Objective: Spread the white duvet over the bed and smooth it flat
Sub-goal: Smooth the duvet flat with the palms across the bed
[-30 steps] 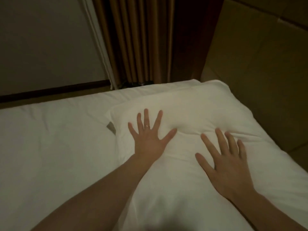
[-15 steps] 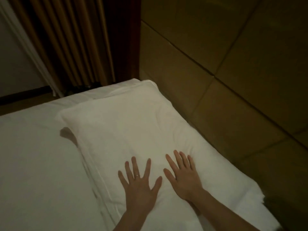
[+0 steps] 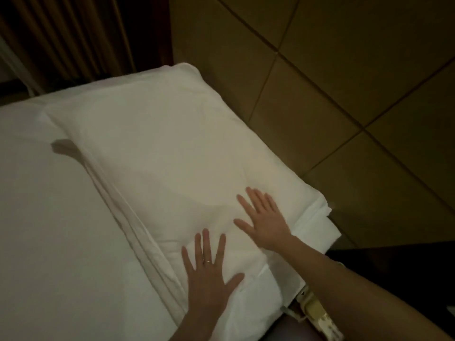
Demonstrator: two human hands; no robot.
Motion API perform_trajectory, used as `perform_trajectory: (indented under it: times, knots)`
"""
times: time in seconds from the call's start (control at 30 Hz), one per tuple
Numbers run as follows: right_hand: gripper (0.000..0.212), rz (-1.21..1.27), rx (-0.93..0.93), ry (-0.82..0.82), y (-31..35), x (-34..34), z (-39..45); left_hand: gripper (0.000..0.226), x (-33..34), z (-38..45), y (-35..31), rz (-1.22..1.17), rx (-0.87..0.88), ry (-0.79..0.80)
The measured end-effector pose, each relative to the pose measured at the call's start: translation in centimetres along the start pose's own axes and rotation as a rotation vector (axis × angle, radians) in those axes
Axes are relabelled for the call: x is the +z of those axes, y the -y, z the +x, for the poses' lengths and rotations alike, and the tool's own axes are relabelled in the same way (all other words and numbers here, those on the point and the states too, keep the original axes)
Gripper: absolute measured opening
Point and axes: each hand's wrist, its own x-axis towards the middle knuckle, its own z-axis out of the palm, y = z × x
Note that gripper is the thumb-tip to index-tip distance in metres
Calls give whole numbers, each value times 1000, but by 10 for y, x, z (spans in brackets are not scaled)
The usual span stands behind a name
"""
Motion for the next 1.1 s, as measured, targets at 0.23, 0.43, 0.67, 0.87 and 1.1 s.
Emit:
perform_trajectory:
  times: [0.23,0.43,0.67,0.87,1.1]
  knots:
    - [79,176,253,117,-75,-34,-26,81,-30,-38,13,-261,-204,101]
    - [141,1367,1269,-223,-73,35,-88,132,-32,-75,-22,-1241,-1288,85]
    - [84,1252,1041,-238,-57,49,-99,136,41,-95,-59,-1478,-1474,302]
    - [79,1449,1035,-308,-27,38,-120,97,32,-133,-64,-1598,-1375,86]
    - [43,1747,1091,-125,5,75,-162,100,20,-134,-106,-2136,-1337,-156]
